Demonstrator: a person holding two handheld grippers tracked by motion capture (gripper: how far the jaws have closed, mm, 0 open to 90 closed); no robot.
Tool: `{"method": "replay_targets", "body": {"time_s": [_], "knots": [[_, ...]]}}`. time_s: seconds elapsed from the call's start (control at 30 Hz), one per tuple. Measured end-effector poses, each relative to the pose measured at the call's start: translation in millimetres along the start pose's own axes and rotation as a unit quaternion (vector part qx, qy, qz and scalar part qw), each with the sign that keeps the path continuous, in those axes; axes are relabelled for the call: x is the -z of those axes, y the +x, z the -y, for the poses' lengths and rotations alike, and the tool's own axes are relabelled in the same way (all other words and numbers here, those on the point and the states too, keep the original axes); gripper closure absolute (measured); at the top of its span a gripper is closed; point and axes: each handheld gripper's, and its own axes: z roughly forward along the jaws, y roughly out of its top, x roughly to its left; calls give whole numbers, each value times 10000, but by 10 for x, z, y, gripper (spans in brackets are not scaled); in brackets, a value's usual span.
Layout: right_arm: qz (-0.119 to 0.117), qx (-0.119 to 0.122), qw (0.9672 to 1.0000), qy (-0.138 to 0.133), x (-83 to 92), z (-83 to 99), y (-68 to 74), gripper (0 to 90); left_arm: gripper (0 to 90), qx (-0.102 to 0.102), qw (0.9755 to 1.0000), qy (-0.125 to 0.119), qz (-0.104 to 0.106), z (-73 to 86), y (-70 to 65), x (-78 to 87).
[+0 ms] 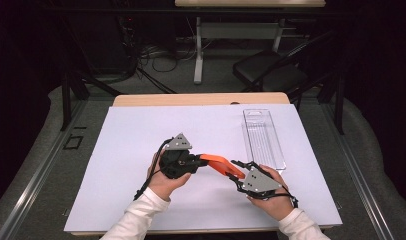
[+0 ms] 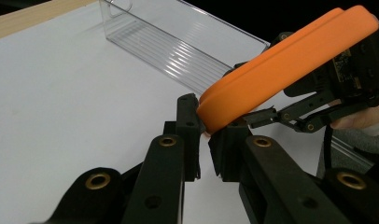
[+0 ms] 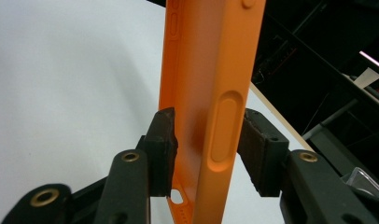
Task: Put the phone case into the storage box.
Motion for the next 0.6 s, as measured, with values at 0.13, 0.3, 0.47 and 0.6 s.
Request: {"method": "replay_targets", "body": {"time_s": [0.13, 0.3, 0.47, 0.6], "knots": [[109, 100, 9999, -42, 5, -7, 10, 546, 824, 72, 10000, 31, -15, 2, 22, -3], [245, 171, 9995, -95, 18, -10, 2, 527, 823, 274, 9996, 86, -10, 9, 47, -9], [288, 237, 9992, -139, 27, -16, 1, 520, 823, 360, 9993, 89, -40, 12, 73, -6], [338, 266, 9989, -175, 36, -25, 3, 508, 823, 498, 9987, 71, -66, 16, 104, 10]]}}
